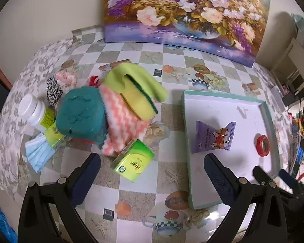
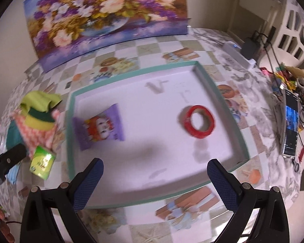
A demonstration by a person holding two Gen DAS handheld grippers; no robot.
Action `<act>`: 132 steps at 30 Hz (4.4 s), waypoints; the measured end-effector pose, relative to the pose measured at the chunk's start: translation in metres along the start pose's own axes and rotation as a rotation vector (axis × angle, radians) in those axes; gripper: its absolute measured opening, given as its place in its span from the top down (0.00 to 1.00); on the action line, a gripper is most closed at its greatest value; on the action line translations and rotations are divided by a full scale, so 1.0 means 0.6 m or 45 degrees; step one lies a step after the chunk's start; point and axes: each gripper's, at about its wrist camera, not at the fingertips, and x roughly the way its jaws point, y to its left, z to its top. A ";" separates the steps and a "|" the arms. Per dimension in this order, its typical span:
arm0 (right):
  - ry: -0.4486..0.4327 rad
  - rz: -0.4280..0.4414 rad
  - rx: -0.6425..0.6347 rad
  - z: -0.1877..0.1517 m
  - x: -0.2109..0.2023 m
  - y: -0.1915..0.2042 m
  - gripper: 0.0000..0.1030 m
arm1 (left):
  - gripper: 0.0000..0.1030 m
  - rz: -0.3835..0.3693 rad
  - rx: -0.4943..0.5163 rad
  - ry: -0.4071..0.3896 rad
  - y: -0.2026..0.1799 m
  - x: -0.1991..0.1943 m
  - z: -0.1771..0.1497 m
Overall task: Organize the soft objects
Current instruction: 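Move both tools back toward the pile of items, then grasp the blue face mask with the left tool while the right tool grasps the green tissue pack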
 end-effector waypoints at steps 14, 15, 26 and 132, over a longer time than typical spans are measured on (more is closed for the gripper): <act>0.066 0.084 -0.175 -0.028 0.012 0.122 0.00 | 0.01 0.134 -0.100 -0.053 0.119 -0.031 -0.010; 0.068 0.086 -0.194 -0.031 0.012 0.134 0.00 | 0.01 0.143 -0.105 -0.053 0.127 -0.032 -0.011; 0.079 0.156 -0.268 -0.047 0.014 0.211 0.00 | 0.01 0.176 -0.272 -0.039 0.236 -0.031 -0.024; 0.280 0.351 -0.539 -0.080 0.124 0.293 0.43 | 0.87 0.087 -0.840 0.105 0.441 0.092 -0.095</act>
